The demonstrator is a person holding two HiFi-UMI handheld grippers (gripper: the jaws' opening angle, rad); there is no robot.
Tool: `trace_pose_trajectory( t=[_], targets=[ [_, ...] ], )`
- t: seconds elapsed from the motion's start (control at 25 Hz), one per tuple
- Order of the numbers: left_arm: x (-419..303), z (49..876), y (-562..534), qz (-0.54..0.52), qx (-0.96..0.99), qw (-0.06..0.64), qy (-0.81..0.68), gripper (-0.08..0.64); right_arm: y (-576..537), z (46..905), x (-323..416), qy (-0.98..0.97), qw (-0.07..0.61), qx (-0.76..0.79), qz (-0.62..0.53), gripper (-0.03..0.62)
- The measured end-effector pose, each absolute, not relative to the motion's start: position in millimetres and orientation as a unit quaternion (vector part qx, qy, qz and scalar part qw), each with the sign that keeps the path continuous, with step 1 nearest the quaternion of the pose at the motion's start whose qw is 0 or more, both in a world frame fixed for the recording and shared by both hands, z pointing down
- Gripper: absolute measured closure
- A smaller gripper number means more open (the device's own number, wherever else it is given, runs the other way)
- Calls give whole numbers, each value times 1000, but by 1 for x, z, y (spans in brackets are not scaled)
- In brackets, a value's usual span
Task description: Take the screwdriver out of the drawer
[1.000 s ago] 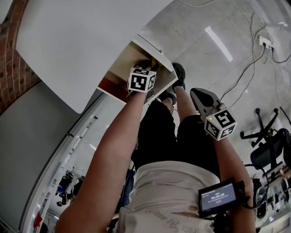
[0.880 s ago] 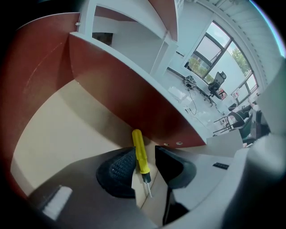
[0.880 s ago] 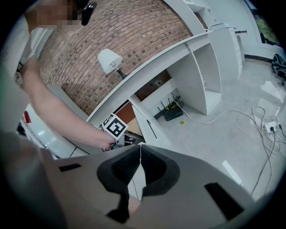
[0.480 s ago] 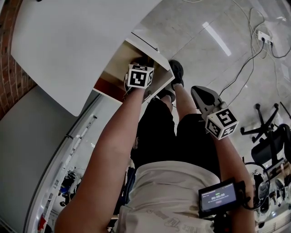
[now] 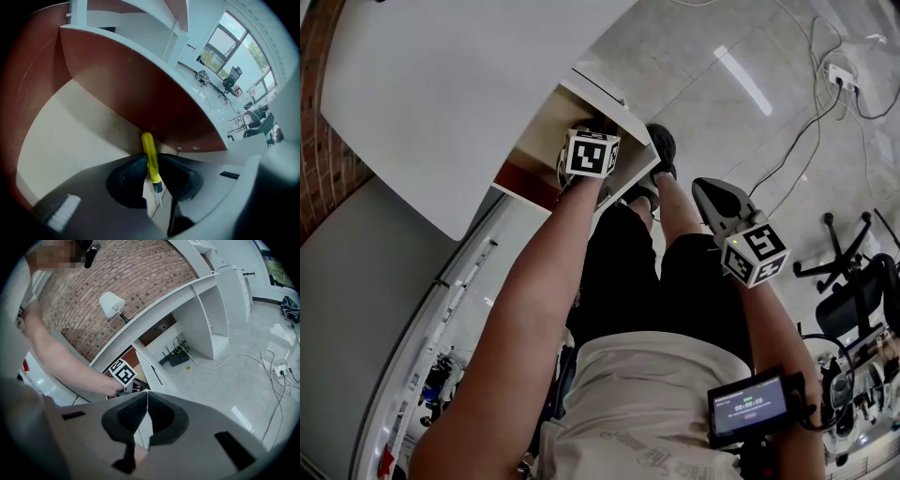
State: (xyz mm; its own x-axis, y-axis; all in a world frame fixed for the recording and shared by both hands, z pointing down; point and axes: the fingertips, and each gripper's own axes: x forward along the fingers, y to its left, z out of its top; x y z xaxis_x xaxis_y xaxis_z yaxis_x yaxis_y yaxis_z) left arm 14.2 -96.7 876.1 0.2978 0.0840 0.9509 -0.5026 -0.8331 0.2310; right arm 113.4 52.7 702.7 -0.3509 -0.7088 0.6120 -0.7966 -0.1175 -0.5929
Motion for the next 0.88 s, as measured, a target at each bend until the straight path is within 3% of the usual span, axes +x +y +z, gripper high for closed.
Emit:
trace_pose_trajectory(
  t=[0.88],
  targets=[
    [-19, 823, -91, 517, 785, 289, -181, 502, 26, 690, 90, -708, 62, 522, 472, 586]
  ],
)
